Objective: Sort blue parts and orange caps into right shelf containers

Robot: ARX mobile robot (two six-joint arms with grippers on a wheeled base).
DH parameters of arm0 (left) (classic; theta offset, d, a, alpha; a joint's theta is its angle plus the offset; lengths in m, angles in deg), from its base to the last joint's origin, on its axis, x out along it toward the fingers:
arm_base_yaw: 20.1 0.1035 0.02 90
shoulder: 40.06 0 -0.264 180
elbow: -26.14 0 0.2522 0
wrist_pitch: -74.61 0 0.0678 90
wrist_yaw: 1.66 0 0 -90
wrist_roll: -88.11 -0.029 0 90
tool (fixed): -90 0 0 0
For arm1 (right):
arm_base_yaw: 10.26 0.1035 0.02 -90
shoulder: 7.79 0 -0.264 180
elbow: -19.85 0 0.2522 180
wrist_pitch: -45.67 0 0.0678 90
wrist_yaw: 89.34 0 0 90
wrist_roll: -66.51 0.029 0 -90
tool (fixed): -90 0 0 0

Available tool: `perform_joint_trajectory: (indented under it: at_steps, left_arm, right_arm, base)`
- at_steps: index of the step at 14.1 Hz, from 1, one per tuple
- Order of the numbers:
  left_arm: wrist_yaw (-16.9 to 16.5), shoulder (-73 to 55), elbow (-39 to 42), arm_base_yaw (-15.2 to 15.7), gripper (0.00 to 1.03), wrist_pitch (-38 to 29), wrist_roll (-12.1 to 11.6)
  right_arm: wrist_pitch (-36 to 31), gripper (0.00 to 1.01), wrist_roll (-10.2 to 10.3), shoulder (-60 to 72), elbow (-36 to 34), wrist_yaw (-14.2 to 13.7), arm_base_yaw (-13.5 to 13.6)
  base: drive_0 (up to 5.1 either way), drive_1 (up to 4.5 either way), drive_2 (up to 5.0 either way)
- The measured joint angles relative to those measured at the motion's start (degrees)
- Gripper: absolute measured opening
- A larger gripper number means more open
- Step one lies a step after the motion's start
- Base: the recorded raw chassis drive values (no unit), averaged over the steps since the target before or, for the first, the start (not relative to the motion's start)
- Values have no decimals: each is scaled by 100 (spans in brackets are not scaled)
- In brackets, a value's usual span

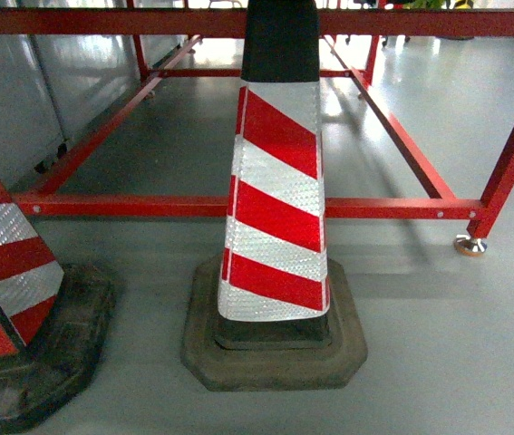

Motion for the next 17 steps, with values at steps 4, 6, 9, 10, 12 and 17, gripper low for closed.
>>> perform_joint_trajectory:
  at_steps: [4,6,9,10,12,17]
  left_arm:
    - [0,0,0,0,98,2,2]
    - [0,0,0,0,98,2,2]
    - [0,0,0,0,98,2,0]
    - [0,0,0,0,98,2,2]
    - [0,0,0,0,98,0,0]
    - [-2,0,0,0,98,22,0]
  right_arm:
    - [0,98,2,0,0,0,0]
    - [0,98,0,0,0,0,0]
    - [0,98,0,0,0,0,0]
    - [0,98,2,0,0,0,0]
    - [0,98,0,0,0,0,0]
    - [15,98,0,0,0,0,0]
  base:
    - [0,0,0]
    - [0,0,0]
    - [0,0,0]
    - [0,0,0]
    - [0,0,0]
    - [0,0,0]
